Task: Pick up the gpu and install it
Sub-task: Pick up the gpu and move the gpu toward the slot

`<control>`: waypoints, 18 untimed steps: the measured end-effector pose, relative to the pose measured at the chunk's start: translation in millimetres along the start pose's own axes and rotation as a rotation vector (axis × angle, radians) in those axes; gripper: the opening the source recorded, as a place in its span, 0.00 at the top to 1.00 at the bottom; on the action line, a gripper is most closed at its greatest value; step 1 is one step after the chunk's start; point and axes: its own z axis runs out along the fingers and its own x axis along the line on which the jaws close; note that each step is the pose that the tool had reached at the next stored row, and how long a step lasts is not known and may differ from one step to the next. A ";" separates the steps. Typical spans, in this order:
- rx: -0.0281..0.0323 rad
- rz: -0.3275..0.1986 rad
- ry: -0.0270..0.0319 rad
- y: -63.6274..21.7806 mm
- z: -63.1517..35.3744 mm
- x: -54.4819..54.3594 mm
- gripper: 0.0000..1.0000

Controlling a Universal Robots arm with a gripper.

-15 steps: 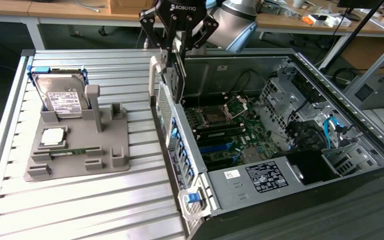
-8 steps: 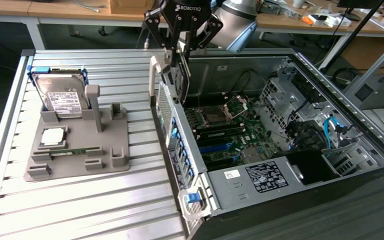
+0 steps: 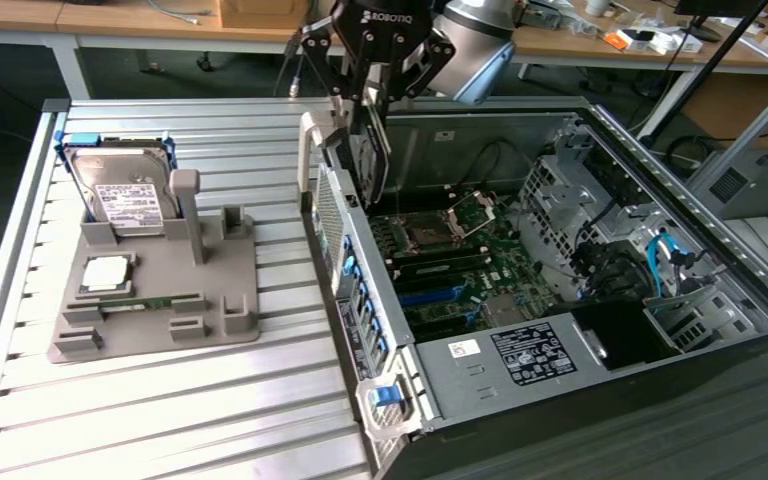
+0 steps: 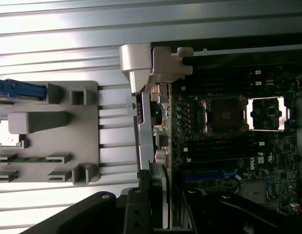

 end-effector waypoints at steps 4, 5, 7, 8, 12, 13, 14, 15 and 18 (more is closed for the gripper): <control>0.0001 0.000 0.0000 -0.2 0.0 -1.3 0.70; 0.0000 0.000 0.0000 -0.3 0.0 -1.6 0.70; 0.0000 0.000 0.0000 -0.3 0.0 -2.5 0.70; 0.0000 0.000 0.0000 -0.4 0.0 -3.1 0.70; 0.0001 0.000 0.0001 -0.5 0.0 -4.8 0.70; 0.0000 0.000 0.0000 -0.5 0.1 -5.3 0.70; 0.0000 0.000 0.0000 -0.5 0.1 -5.7 0.70; 0.0000 0.000 0.0000 -0.5 0.1 -6.2 0.70; 0.0000 0.000 0.0000 -0.5 0.1 -8.0 0.70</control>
